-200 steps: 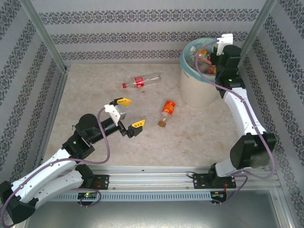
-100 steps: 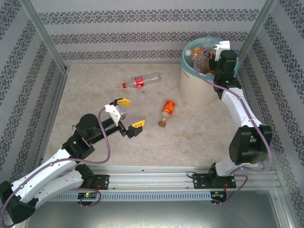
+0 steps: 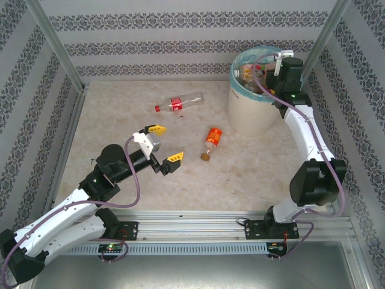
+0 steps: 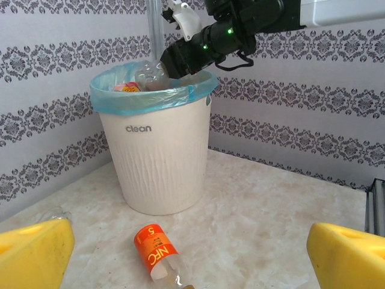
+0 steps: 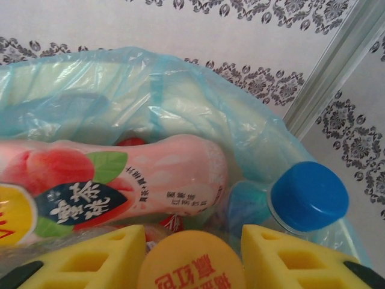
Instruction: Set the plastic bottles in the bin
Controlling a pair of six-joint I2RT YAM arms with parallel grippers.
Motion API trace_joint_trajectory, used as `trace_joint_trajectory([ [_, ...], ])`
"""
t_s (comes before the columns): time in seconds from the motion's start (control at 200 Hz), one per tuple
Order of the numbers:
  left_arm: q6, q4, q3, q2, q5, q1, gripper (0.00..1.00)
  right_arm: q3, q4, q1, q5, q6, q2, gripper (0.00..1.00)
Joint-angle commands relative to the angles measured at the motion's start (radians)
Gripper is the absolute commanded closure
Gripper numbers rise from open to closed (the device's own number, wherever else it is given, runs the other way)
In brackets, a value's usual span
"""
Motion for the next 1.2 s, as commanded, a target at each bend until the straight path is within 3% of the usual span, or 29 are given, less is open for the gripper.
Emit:
trace_joint_trajectory([
  [0.0,-0.005,-0.021,-0.004,-0.02,-0.013,-0.011,0.0,0.078,-0.148,0.034,-0.054,0.065,-0.05,0.5],
  [0.09,-0.006,-0.018,-0.007,-0.02,-0.013,-0.011,0.0,0.109,-0.15,0.059,-0.062,0.071,-0.083,0.42],
  [0.21,-0.01,0.001,-0.018,-0.016,-0.013,-0.011,0.0,0.112,-0.15,0.065,-0.062,0.073,-0.1,0.44],
  [0.375,-0.012,-0.002,-0.02,-0.015,-0.013,-0.011,0.0,0.078,-0.153,0.049,-0.07,0.066,-0.088,0.64],
  [0.51,-0.013,-0.01,-0.024,-0.021,-0.017,-0.011,0.0,0.024,-0.143,0.024,-0.072,0.073,-0.075,0.95],
  [0.849,-0.008,-0.024,-0.026,-0.028,-0.028,-0.011,0.0,-0.12,-0.093,-0.027,-0.084,0.119,-0.06,0.94],
  [1.194,-0.01,-0.035,-0.021,-0.027,-0.037,-0.011,0.0,0.041,-0.176,-0.034,-0.148,0.146,-0.026,0.9],
])
